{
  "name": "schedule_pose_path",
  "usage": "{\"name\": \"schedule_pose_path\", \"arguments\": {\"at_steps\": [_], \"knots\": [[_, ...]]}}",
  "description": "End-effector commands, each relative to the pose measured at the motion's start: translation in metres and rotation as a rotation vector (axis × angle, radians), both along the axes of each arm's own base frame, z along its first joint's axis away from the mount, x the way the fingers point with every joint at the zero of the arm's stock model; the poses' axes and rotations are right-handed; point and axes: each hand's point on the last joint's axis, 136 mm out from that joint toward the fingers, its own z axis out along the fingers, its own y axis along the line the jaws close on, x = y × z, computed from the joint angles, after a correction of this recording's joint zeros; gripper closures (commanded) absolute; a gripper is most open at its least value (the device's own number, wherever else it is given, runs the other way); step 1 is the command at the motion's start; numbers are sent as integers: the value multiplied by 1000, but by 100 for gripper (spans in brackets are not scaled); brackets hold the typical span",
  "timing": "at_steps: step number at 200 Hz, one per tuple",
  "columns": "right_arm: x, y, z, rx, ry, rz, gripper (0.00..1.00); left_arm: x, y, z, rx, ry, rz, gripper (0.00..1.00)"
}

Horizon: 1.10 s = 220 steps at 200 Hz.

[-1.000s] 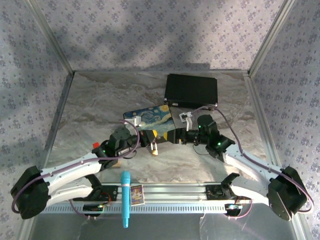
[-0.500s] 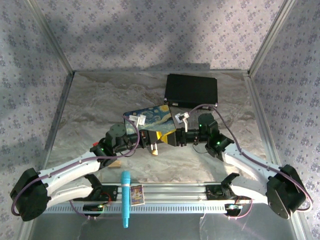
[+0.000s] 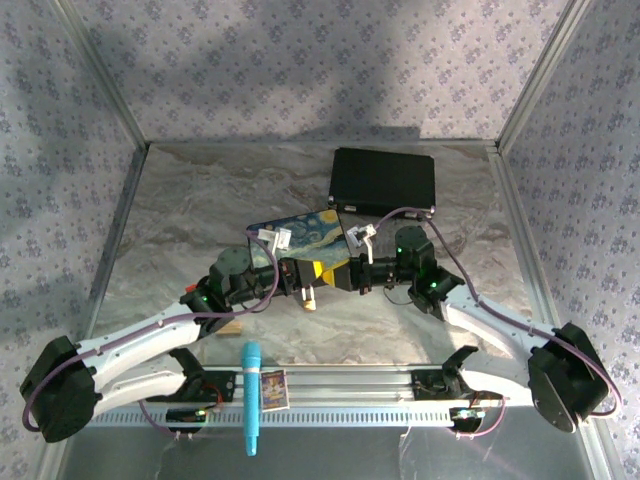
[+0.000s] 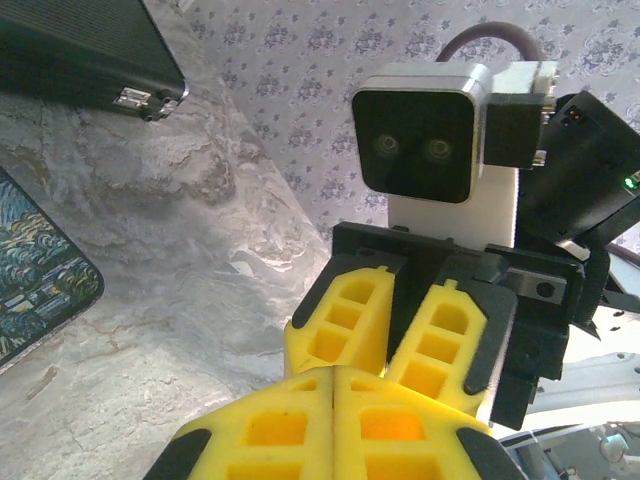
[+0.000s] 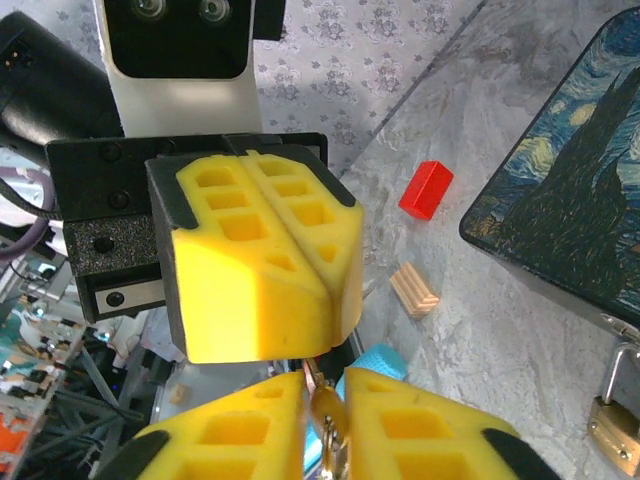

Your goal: Unlock the padlock with the key

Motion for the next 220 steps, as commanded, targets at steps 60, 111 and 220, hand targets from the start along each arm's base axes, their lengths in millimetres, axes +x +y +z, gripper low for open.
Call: {"name": "schedule_pose_path", "arguments": {"at_steps": [60,111,220], "knots": [[-4,-3,-2,23,0,12,100,10,2,11,-27,-34,49,100],[19,-20,-40,-118,69,-158,100,36,38,-13,129,13,315,0],[30,-55,-116,-363,112,-369,100,9,29,-155,560,175,434,35]]}}
